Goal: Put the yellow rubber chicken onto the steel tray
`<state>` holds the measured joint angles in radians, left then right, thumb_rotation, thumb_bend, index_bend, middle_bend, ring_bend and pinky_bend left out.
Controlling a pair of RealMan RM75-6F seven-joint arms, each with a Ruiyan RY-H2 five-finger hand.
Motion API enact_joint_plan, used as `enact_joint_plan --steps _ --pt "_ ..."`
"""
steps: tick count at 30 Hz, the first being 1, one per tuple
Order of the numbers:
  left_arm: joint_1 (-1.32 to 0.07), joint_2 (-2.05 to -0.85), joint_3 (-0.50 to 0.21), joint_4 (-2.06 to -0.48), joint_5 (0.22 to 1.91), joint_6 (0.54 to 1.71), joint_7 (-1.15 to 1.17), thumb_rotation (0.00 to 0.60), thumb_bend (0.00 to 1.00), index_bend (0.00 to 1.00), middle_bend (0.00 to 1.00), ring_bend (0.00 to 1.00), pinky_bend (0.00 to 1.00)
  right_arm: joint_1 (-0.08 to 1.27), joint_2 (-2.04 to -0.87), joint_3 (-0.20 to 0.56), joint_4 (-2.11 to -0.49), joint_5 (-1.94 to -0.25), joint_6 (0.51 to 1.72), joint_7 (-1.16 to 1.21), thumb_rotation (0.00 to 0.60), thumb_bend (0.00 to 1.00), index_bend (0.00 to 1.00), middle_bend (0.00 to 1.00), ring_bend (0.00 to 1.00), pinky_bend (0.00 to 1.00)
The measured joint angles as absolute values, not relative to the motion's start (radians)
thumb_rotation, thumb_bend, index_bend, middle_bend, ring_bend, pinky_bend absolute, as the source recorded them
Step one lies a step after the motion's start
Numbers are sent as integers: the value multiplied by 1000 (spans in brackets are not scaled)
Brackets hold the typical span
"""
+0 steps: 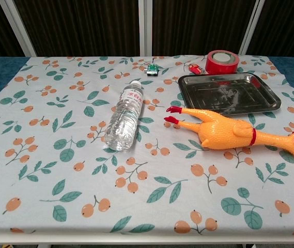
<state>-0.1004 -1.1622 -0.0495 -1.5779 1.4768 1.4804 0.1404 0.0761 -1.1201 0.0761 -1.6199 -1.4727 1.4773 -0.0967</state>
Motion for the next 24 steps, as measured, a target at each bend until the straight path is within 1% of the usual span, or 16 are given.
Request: enact_joint_plan --steps 3,7,12,15,19,24 --pt "-101 -1181 -51 -1554 1491 1493 129 600 41 234 182 132 184 78 -1116 75 -1628 -1472 1469 -84 600 89 29 204 79 182" --pt "-101 -1198 -48 -1535 1508 1505 117 600 41 234 182 132 184 82 -1109 68 -1636 -1476 1453 -73 600 89 28 239 120 247" --pt "-100 -1201 -46 -1533 1517 1514 106 600 41 234 182 132 184 106 -1114 59 -1635 -1493 1410 -71 600 90 31 282 151 288" --pt "-99 -1202 -38 -1540 1522 1508 97 600 41 233 182 132 183 134 -1134 54 -1626 -1502 1363 -85 600 97 67 309 174 323" --pt "-97 -1204 -32 -1540 1524 1504 87 600 40 234 182 132 183 187 -1182 54 -1607 -1502 1280 -115 600 101 134 319 174 327" --pt "-93 -1198 -26 -1543 1513 1491 64 600 41 234 182 132 184 274 -1279 66 -1558 -1483 1158 -146 600 131 196 336 182 345"
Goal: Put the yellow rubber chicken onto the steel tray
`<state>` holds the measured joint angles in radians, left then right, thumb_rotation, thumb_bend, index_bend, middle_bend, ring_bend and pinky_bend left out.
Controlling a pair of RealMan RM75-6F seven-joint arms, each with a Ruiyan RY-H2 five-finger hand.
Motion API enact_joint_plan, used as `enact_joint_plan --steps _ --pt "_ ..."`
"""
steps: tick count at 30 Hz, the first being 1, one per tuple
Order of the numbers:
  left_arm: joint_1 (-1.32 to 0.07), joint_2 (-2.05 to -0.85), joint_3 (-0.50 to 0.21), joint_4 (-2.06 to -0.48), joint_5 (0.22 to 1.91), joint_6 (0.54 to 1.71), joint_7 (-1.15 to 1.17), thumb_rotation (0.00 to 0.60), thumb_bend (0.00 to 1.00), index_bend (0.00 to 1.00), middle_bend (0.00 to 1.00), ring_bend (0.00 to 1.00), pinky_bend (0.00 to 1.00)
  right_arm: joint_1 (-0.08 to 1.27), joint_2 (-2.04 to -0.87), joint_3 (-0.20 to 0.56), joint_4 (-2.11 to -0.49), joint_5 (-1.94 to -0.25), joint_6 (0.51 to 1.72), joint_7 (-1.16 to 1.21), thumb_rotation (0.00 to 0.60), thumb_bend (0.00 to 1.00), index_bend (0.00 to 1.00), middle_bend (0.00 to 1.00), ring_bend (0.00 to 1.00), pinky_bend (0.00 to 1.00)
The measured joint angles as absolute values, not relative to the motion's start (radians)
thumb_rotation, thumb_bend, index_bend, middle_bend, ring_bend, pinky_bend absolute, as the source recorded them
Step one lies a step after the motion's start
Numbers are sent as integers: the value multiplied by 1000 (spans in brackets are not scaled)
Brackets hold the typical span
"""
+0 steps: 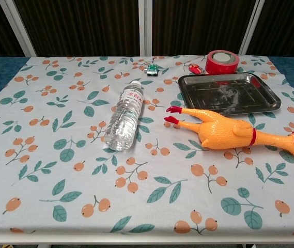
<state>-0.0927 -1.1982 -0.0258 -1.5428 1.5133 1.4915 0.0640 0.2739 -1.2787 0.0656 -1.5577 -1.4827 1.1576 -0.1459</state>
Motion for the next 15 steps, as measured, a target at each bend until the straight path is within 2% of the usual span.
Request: enact_joint_plan --steps 5,15 --pt "-88 -1197 -23 -1538 1509 1490 47 600 41 234 182 132 184 345 -1367 73 -1478 -1456 1073 -211 600 143 245 338 183 349" --pt "-86 -1202 -21 -1527 1497 1478 43 600 41 235 182 132 184 399 -1486 74 -1358 -1404 1013 -264 600 212 326 385 238 390"
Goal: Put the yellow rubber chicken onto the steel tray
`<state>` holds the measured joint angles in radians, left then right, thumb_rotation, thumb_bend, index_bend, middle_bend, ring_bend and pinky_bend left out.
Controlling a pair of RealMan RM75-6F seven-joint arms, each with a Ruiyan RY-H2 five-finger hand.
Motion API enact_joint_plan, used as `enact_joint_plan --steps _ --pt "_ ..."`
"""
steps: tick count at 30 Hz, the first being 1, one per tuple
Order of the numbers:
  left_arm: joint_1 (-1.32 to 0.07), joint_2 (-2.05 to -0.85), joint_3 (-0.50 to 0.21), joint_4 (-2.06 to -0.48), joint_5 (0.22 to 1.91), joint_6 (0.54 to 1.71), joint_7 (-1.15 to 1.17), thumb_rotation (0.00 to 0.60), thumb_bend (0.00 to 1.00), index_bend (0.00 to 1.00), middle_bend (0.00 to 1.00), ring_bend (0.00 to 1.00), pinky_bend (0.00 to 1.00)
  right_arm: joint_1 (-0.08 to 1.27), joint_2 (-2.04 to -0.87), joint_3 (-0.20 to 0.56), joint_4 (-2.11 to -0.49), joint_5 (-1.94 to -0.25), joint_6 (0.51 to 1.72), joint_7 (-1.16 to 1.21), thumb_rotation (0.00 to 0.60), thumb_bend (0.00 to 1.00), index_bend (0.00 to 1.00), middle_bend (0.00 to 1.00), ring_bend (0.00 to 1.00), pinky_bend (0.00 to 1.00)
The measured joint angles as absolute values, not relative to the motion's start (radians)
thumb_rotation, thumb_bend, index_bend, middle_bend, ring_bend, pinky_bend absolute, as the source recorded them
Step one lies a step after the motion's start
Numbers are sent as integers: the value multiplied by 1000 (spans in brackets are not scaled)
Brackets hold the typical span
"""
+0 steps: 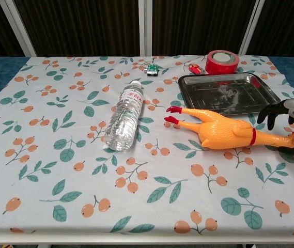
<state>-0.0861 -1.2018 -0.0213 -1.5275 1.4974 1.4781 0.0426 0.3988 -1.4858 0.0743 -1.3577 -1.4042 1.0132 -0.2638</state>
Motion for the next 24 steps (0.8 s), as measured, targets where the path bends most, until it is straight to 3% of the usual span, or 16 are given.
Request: enact_joint_plan --steps 12,15,19,24 --pt "-88 -1205 -20 -1524 1490 1464 40 600 40 235 182 132 184 435 -1551 56 -1285 -1407 997 -278 600 296 480 471 360 480" --pt "-88 -1204 -18 -1525 1494 1462 27 600 41 235 182 132 184 441 -1552 56 -1288 -1411 995 -261 600 362 604 556 450 579" --pt "-93 -1199 -14 -1526 1514 1461 -5 600 41 235 182 132 184 456 -1535 54 -1294 -1438 1004 -259 600 448 766 701 618 784" --pt "-124 -1180 -28 -1548 1550 1459 -56 600 41 235 183 132 186 495 -1466 57 -1361 -1481 996 -258 600 437 929 807 735 939"
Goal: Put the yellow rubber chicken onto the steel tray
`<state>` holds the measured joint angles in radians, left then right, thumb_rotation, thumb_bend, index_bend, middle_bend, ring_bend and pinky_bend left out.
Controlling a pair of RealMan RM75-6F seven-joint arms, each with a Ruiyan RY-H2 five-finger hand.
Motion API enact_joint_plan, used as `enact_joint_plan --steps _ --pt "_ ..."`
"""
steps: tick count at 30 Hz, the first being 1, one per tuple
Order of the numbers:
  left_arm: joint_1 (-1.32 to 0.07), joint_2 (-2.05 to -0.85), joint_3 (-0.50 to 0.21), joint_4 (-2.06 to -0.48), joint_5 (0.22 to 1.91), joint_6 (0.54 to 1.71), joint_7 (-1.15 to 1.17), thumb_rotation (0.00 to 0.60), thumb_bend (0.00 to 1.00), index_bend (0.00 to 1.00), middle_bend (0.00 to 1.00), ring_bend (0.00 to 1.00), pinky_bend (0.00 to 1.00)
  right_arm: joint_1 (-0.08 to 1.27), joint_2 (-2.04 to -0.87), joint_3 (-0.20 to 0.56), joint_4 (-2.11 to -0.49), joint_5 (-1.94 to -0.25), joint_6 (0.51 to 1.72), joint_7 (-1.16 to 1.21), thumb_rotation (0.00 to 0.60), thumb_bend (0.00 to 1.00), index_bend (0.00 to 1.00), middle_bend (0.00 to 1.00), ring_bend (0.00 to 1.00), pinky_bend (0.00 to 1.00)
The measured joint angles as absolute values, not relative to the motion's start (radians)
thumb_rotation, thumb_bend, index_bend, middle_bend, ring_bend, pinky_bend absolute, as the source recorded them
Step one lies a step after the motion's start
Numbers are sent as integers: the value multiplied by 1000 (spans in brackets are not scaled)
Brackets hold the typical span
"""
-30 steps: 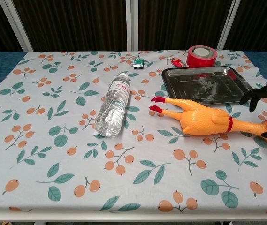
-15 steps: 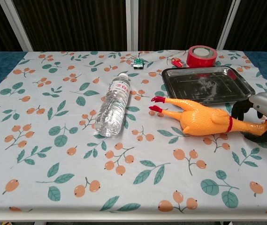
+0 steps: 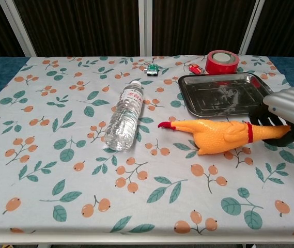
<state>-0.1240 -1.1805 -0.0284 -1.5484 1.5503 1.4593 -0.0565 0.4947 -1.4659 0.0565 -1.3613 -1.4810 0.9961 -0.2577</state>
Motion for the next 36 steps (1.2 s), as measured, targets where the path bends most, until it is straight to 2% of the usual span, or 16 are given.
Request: enact_joint_plan --steps 4,6,12,16,22,26,36 --pt "-163 -1168 -47 -1576 1589 1454 -122 600 41 235 194 132 187 546 -1384 72 -1440 -1533 991 -263 600 315 982 845 770 980" --pt "-196 -1161 -56 -1591 1612 1438 -174 600 41 235 195 132 191 577 -1343 87 -1485 -1549 980 -270 600 286 985 848 772 983" --pt "-333 -1148 -96 -1639 1648 1322 -311 600 41 235 195 132 210 665 -1250 148 -1632 -1532 902 -299 600 271 987 849 772 985" --pt "-425 -1164 -151 -1675 1607 1231 -338 600 41 232 195 132 214 725 -1218 207 -1723 -1457 846 -335 600 269 988 849 772 985" --pt "-483 -1195 -204 -1729 1518 1180 -285 600 40 227 195 132 216 822 -1220 279 -1788 -1231 788 -423 600 274 991 849 773 986" --pt "-507 -1205 -222 -1760 1473 1162 -217 600 39 219 194 132 215 911 -1253 309 -1807 -1022 780 -513 600 274 992 849 775 987" --pt "-527 -1173 -213 -1846 1376 1111 -63 600 20 205 176 132 211 1168 -1368 343 -1796 -532 867 -707 600 281 993 851 779 989"
